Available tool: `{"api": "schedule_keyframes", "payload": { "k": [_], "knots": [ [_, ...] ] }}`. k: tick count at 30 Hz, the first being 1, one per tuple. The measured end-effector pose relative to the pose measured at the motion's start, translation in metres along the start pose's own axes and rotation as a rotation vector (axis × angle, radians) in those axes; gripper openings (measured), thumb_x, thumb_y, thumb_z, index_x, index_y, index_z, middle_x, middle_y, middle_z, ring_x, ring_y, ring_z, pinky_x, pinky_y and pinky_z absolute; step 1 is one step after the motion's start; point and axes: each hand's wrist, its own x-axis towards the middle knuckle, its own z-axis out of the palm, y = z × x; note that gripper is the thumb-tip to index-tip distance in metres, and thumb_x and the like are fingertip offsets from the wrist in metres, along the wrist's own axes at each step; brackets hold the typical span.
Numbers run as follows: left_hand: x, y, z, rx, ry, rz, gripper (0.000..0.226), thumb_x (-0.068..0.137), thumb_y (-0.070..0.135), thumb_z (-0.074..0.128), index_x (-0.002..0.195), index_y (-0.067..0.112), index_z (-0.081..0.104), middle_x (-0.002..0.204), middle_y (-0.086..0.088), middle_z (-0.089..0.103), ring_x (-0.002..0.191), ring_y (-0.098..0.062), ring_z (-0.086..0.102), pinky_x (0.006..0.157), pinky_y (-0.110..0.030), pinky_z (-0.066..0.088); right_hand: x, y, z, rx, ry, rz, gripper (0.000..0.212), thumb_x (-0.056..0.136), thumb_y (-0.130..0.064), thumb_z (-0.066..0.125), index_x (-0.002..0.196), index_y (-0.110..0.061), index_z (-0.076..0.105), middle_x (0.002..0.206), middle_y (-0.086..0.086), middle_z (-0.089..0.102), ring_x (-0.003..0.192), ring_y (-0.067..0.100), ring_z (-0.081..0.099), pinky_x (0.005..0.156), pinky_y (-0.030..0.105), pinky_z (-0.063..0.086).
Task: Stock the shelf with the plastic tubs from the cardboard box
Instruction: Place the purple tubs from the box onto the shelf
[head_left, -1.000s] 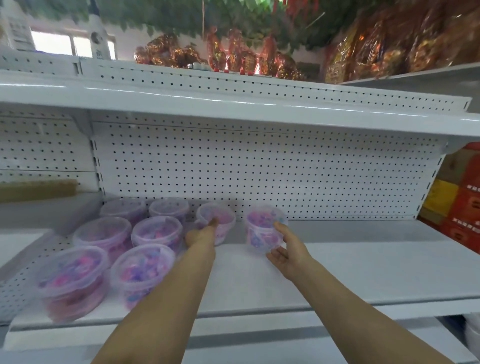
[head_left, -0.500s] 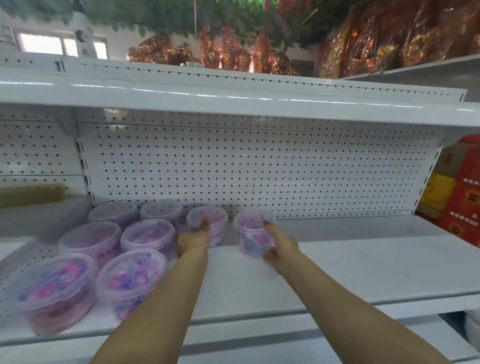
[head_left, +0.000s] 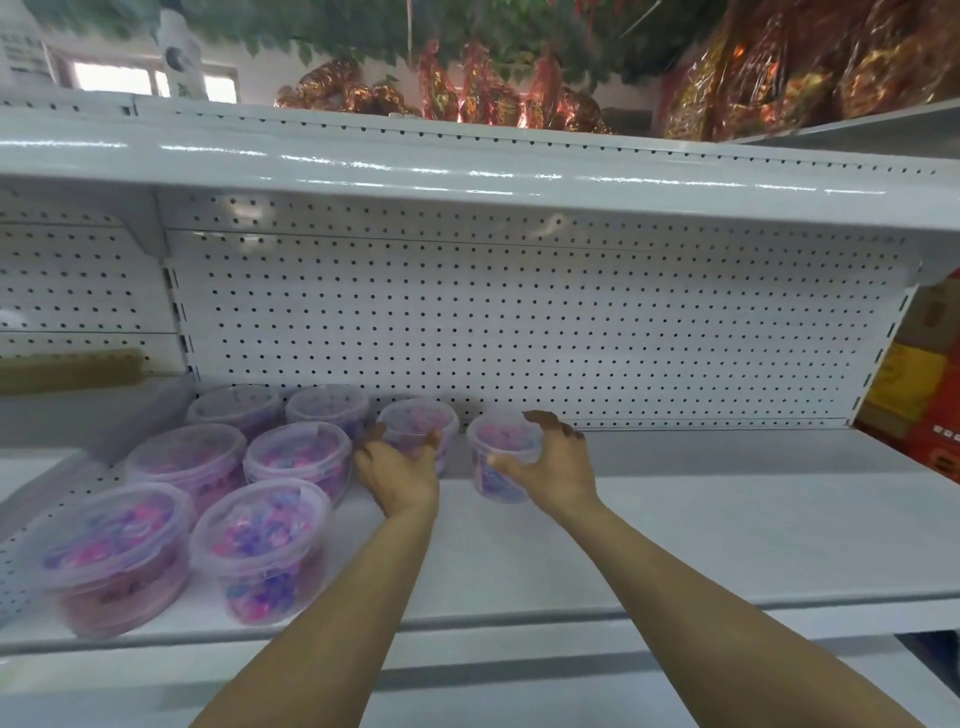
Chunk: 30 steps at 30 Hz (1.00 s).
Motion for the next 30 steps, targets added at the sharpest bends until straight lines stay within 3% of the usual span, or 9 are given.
{"api": "schedule_keyframes", "payload": {
  "k": [3,6,14,21,26,30],
  "knots": [
    [0.007,-0.003,0.002,0.087,-0.033,0.142,0.064,0.071,0.024,0.084,0.126,0.008,0.055,0.137,-0.015,0.047,0.128,-0.035,0.039,0.108,-0.041,0.034,0.003,-0.002,0.001,-0.12,-0.019,-0.047,0.081,0.068,-0.056,0.08,0.136,-0.028,0.046,0.131,-0.003,0.055,0.127,0.023,0.038,0.089,0.024,0.035],
    [0.018,-0.012,0.006,0.234,-0.095,0.213,0.056,0.07,0.026,0.084,0.121,0.016,0.061,0.14,-0.011,0.044,0.13,-0.034,0.034,0.106,-0.041,0.036,0.01,-0.003,0.004,-0.137,-0.012,-0.067,0.08,0.069,-0.055,0.079,0.136,-0.024,0.046,0.127,0.001,0.056,0.125,0.025,0.039,0.088,0.029,0.04],
    [0.039,-0.018,0.016,0.319,-0.083,0.224,0.042,0.076,0.023,0.079,0.115,0.017,0.063,0.133,-0.009,0.048,0.124,-0.03,0.04,0.097,-0.033,0.038,0.043,-0.007,0.018,-0.118,-0.061,-0.058,0.076,0.075,-0.05,0.075,0.138,-0.022,0.043,0.13,0.003,0.055,0.124,0.022,0.045,0.094,0.031,0.042],
    [0.049,-0.02,0.023,0.225,-0.074,0.173,0.051,0.078,0.029,0.076,0.125,0.017,0.06,0.14,-0.002,0.044,0.13,-0.021,0.04,0.108,-0.034,0.038,0.073,-0.014,0.028,-0.153,-0.142,-0.054,0.073,0.081,-0.04,0.073,0.141,-0.02,0.039,0.139,0.005,0.05,0.127,0.025,0.049,0.094,0.032,0.044],
    [0.06,-0.015,0.028,0.405,-0.143,0.15,0.049,0.078,0.034,0.073,0.122,0.019,0.057,0.138,-0.008,0.045,0.125,-0.028,0.042,0.104,-0.04,0.039,0.08,-0.016,0.033,-0.139,-0.154,-0.062,0.07,0.084,-0.036,0.072,0.143,-0.017,0.038,0.143,0.005,0.047,0.129,0.025,0.049,0.095,0.033,0.043],
    [0.065,-0.011,0.029,0.563,-0.146,0.158,0.05,0.077,0.04,0.068,0.123,0.023,0.055,0.14,-0.006,0.042,0.128,-0.029,0.035,0.102,-0.038,0.03,0.079,-0.02,0.033,-0.175,-0.178,-0.07,0.073,0.087,-0.038,0.07,0.146,-0.015,0.033,0.147,0.004,0.043,0.133,0.024,0.045,0.099,0.037,0.043]
  ]
}}
